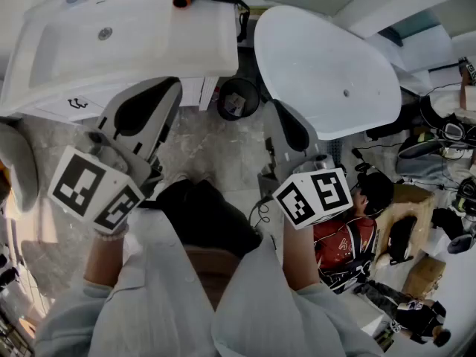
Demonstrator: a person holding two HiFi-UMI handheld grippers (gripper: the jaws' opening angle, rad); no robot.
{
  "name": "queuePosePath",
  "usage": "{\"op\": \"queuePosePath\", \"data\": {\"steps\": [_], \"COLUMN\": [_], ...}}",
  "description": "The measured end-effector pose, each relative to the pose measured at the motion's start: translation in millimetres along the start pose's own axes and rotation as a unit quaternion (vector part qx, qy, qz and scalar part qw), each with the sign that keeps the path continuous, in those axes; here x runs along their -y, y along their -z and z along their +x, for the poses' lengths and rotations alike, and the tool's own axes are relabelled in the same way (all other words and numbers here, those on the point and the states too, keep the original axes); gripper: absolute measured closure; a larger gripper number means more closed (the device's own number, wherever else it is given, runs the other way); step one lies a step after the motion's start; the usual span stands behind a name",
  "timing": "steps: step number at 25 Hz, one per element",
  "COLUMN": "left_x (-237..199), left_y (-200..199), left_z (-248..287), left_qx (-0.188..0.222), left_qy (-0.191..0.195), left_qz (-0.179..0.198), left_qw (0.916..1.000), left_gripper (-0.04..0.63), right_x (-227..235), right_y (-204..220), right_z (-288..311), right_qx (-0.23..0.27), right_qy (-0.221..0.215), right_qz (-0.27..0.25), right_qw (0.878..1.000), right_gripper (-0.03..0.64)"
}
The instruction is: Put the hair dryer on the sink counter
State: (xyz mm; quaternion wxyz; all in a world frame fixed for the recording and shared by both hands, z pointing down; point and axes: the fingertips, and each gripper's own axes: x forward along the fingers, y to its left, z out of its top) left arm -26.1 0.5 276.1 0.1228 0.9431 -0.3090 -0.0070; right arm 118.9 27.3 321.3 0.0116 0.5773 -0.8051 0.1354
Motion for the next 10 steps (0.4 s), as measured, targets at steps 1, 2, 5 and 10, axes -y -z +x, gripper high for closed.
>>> {"op": "queuePosePath", "data": {"steps": [1,2,5,10], "left_x": [-0.2,0.0,1.2,-1.2], "left_y": [-1.0,-2.1,-3.4,-5.2], "left_z": [0.0,-0.3,-2.1,0.5], "left_qx": [0.001,0.002,0.002,0.006], "left_qy": [0.001,0.002,0.003,0.004], "left_qz": [0.0,0.0,0.001,0.0], "left_qw": [1.0,1.0,1.0,1.0], "left_gripper": [0.592,0.592,0.592,0.592], "right_x": [-0.7,-1.6,-4.2,-2.5], "right_y": [-0.9,-1.7,-1.1,-2.0], "right_z": [0.2,0.2,-0.8,1.8], "right_qx": [0.0,0.0,-0.001,-0.004], "right_qy": [0.0,0.0,0.0,0.001], "right_qz": [-0.001,-0.001,-0.001,-0.003], "right_qw": [1.0,1.0,1.0,1.0], "right_gripper": [0.618,0.618,0.618,0.618]}}
